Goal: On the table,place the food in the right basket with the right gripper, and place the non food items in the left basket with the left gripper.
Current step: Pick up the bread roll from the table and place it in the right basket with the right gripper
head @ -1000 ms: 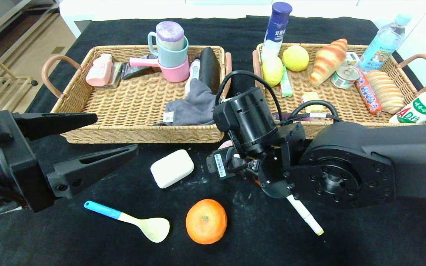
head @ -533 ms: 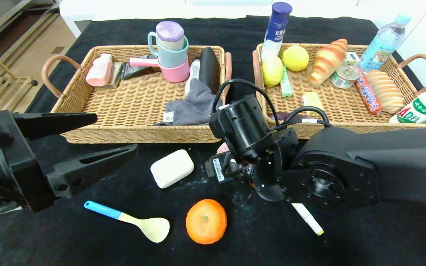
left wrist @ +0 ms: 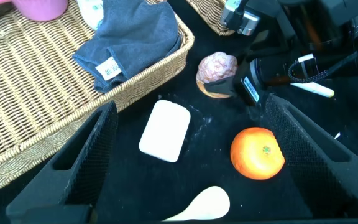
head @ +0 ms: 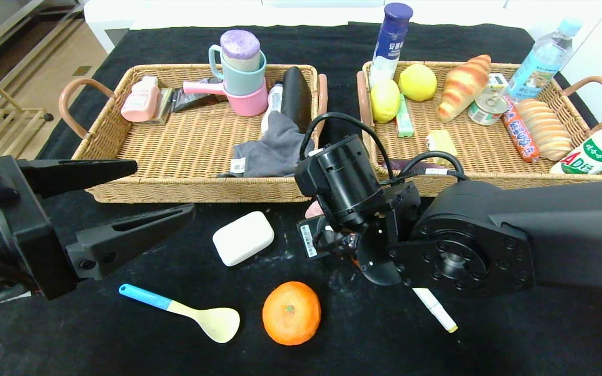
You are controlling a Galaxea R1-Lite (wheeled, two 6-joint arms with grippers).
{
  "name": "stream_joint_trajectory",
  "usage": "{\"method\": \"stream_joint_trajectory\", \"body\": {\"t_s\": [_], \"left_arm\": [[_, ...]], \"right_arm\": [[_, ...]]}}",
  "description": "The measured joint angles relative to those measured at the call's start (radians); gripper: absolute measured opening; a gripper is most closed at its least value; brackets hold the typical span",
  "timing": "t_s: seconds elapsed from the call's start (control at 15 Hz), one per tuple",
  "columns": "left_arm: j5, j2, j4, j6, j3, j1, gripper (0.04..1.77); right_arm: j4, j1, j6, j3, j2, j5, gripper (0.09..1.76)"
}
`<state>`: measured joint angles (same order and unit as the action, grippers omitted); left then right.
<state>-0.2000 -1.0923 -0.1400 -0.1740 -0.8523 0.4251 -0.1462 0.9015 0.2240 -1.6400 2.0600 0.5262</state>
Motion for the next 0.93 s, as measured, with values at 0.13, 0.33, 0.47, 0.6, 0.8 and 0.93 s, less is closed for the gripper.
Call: {"method": "stream_joint_trajectory", "body": {"t_s": [0.13, 0.33, 0.47, 0.6, 0.8, 0.93], "left_arm": [[0.000, 0.000, 0.000, 0.000, 0.000, 0.000, 1.72], [0.000, 0.000, 0.000, 0.000, -0.001, 0.000, 1.72], [0.000, 0.000, 0.000, 0.000, -0.001, 0.000, 1.72], [0.000, 0.000, 0.000, 0.000, -0.001, 0.000, 1.72], [0.000, 0.000, 0.000, 0.001, -0.001, 0.000, 1.72], [0.000, 0.000, 0.000, 0.001, -0.001, 0.000, 1.72]], "right_arm": [[0.000, 0.000, -0.001, 0.000, 0.000, 0.000, 0.83], [0.000, 0.000, -0.001, 0.000, 0.000, -0.001, 0.82], [0.000, 0.000, 0.000, 0.000, 0.000, -0.001, 0.82], [0.000, 0.000, -0.001, 0.000, 0.000, -0.001, 0.82], [0.000, 0.000, 0.000, 0.001, 0.000, -0.002, 0.82], [-0.001, 0.000, 0.009, 0.003, -0.003, -0.004, 0.82]]}}
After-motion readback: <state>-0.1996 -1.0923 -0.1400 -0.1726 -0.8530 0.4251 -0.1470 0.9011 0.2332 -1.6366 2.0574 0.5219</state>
